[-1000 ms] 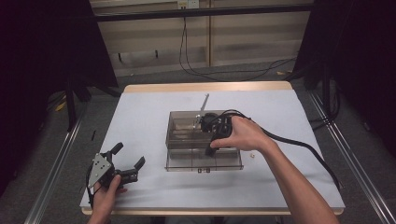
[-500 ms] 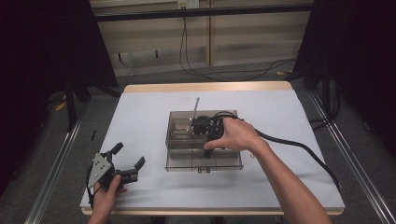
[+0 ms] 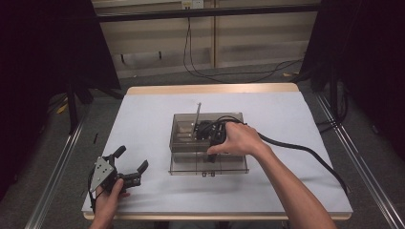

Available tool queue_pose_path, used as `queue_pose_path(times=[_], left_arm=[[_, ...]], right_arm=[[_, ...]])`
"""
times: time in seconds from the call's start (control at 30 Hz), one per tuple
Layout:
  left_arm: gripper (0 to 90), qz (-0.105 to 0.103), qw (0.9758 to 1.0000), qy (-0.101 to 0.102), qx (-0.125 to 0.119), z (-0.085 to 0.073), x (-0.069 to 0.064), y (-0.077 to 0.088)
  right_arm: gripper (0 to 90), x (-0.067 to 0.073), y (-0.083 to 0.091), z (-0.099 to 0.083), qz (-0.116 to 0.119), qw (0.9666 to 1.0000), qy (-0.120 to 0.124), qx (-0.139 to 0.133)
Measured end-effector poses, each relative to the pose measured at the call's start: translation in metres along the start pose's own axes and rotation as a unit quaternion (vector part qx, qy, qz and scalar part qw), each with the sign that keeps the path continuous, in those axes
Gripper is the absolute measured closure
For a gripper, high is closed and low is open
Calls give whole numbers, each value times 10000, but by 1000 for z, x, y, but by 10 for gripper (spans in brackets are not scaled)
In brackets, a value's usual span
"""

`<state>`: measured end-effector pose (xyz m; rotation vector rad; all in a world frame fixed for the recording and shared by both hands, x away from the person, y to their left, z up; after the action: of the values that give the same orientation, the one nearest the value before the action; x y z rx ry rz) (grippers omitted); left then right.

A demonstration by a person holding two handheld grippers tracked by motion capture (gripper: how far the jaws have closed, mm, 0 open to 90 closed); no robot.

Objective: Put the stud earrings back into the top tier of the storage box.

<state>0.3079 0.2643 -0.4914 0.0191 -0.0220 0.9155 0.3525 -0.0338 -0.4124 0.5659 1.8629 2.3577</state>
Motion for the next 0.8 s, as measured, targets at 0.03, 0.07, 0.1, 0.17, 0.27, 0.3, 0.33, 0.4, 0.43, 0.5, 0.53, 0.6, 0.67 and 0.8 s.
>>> queue_pose_path(times=[0.03,0.07,0.1,0.17,0.27,0.3,0.33,0.4,0.43,0.5,0.53,0.6,0.67,0.8], left_arm=[[7,2,10000,-1,-1,0,0,0],[7,-6,10000,-2,-3,0,0,0],[7,-4,10000,-1,-1,0,0,0],[7,-4,10000,-2,-2,0,0,0],[7,3,10000,6,2,0,0,0],[7,4,10000,9,2,0,0,0],[7,3,10000,9,3,0,0,0],[7,1,10000,10,2,0,0,0],[7,1,10000,10,2,0,0,0],[7,1,10000,8,2,0,0,0],[7,0,10000,8,2,0,0,0],[7,1,10000,6,1,0,0,0],[7,1,10000,9,1,0,0,0],[7,-8,10000,15,2,0,0,0]], right_arm=[[856,0,0,0,0,10000,0,0],[855,0,0,0,-5,10000,16,1],[855,0,0,0,-2,10000,-12,18],[854,0,-2,0,-8,10000,23,24],[853,0,-3,0,-36,10000,-14,56],[852,0,-3,0,-23,10000,22,53],[843,0,-3,1,-25,10000,17,16],[816,1,-2,1,-5,10000,12,-34],[816,1,-2,1,-5,10000,12,-34],[813,1,-1,1,3,10000,-4,-83],[811,2,-1,0,0,10000,-20,-71],[797,2,2,0,-11,10000,-15,-70],[791,3,3,0,-13,9998,-10,-173],[756,4,8,-3,-18,9994,84,-340]])
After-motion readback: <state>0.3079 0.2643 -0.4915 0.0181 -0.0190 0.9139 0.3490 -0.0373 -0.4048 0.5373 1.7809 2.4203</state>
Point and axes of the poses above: each handheld gripper's, and its own axes: y roughly backward along the jaws, z roughly out of its top, x roughly to its left, the point moved 4 cm from there along -y, roughly forward along the jaws, and after that the axes turned 2 degrees about -x, right-handed, at the moved point
